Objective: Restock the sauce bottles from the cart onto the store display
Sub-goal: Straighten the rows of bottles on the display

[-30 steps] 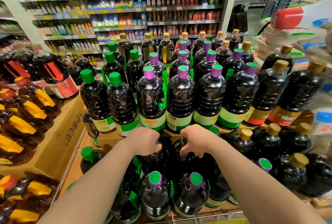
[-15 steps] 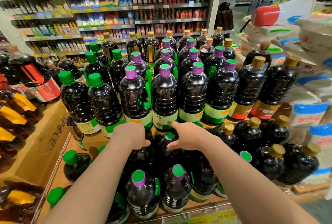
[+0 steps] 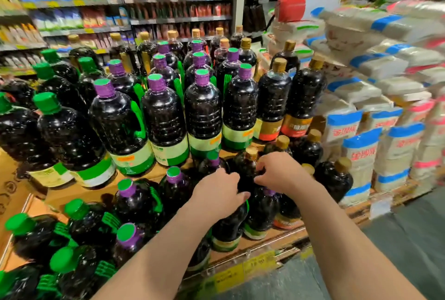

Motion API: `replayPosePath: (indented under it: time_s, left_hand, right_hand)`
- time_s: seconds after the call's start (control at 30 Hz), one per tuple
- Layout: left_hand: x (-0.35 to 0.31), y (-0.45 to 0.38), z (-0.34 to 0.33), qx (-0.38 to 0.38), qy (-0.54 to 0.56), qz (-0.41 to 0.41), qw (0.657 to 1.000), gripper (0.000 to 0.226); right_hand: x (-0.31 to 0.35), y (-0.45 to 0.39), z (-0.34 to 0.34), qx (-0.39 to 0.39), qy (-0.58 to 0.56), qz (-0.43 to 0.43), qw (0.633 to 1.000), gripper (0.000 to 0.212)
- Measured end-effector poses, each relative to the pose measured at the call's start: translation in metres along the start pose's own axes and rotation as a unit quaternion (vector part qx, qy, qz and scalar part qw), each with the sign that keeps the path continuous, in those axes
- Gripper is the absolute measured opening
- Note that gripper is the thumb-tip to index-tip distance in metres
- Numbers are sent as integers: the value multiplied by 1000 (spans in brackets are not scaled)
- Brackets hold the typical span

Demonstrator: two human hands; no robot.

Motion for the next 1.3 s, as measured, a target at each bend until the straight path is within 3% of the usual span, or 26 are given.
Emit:
replayPosePath:
  time_s: [0.2,0.37,0.6,0.7,0.8,1.03,1.3]
  left_hand:
    - [-4,-11,-11,21,-39,-17,999,35]
    - [-5,-11,-13,-8,-89,-30,996,37]
    - [-14,-4,-13,-41,-137,17,990,33]
    - [-21,-5,-9,-30,-209,-41,977,29]
    - [-15,-16,-10,1,-169,-47,984,27]
    - [-18,-12,-12,-19,-126,-89,988,31]
    - [-18,-8,-14,2,-103,-48,994,31]
  right_hand:
    - [-24,12,-25,21,0,-19,1000,30]
    - [-21,10,-43,18,-3,-9,1000,25]
    - [-23,1,-46,27,48,26,998,34]
    - [-29,-1,-44,28,48,63,996,36]
    - [-35,-5,-39,63,23,104,992,35]
    - [-40,-3,-30,131,2,167,977,28]
    - [-39,-5,-30,135,17,190,972,29]
Point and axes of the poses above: each hand's wrist, its own y-axis away from the middle knuckle, its own z-axis out of the back of the hand, x = y × z, the point moved 4 cm from there along -y, towards the middle knuckle, and after that the axes turned 6 degrees about -y, right-handed, at the moved point
